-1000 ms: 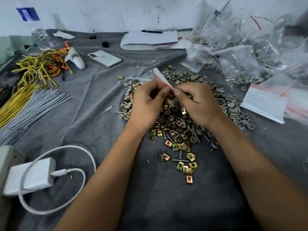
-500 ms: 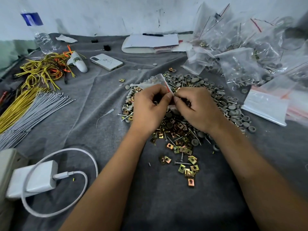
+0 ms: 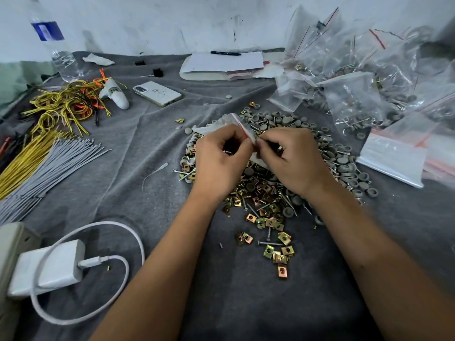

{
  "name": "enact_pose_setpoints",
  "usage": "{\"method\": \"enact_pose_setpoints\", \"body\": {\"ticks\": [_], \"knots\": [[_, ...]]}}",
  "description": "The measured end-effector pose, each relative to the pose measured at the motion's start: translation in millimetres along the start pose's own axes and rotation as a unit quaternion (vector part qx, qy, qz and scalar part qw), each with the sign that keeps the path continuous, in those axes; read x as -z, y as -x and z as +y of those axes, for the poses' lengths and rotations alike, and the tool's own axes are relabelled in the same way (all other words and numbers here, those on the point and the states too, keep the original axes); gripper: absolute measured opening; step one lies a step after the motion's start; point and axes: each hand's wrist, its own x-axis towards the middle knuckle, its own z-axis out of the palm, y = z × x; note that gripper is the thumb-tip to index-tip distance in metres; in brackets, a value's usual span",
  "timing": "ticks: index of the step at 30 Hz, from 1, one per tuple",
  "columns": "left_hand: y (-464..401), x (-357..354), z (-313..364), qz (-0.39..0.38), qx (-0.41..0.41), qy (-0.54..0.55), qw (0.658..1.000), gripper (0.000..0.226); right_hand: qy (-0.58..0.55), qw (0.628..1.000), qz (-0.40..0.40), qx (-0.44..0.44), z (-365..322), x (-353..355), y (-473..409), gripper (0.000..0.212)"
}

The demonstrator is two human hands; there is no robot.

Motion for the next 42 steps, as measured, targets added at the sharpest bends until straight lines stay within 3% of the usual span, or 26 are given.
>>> {"method": "enact_pose_setpoints", "body": {"ticks": [8,15,21,25,27,30,33,35,38,40,42], "knots": [[1.0,-2.5,2.5,-0.004,0.019,-0.001,1.0,0.03,-0.004,1.0,0.025,0.005,1.3,1.3,1.1,0.01],[-0.5,-3.8,3.8,0.005,-0.047,-0.055,0.997,0.031,-0.029,0.997,0.076,-0.013,-5.4,-0.4,1.2,0.011],[1.9,0.9,4.8,0.072,-0.106,-0.152,0.98,0.023,0.053,0.961,0.223,-0.153,19.7,16.7,-3.4,0.013],[2.0,-2.9,11.8,0.153,-0.176,-0.209,0.95,0.02,0.056,0.96,0.228,-0.153,23.7,16.4,-4.6,0.014],[3.1,-2.0,14.0,0.199,-0.188,-0.202,0.94,0.017,-0.012,0.977,0.179,-0.116,23.0,17.9,-7.4,0.015],[4.1,0.7,19.7,0.256,-0.206,-0.209,0.921,0.011,-0.091,0.989,0.016,-0.116,18.2,24.9,-10.8,0.009],[-1.2,8.7,21.0,0.339,-0.236,-0.273,0.869,0.01,-0.058,0.98,-0.152,-0.112,17.1,45.3,-12.6,0.013],[-3.5,13.0,19.8,0.351,-0.251,-0.302,0.85,0.013,-0.017,0.952,-0.275,-0.131,16.3,65.3,-13.2,0.015],[0.8,3.1,20.1,0.227,-0.212,-0.339,0.888,0.011,0.04,0.89,-0.406,-0.202,11.6,74.9,-9.6,0.022],[4.4,-6.6,16.7,0.086,-0.123,-0.36,0.921,0.012,0.079,0.868,-0.439,-0.217,6.8,67.2,-8.5,0.024],[5.9,-9.8,9.7,0.015,-0.046,-0.356,0.933,0.008,0.089,0.861,-0.443,-0.234,2.3,59.6,-8.0,0.023]]}}
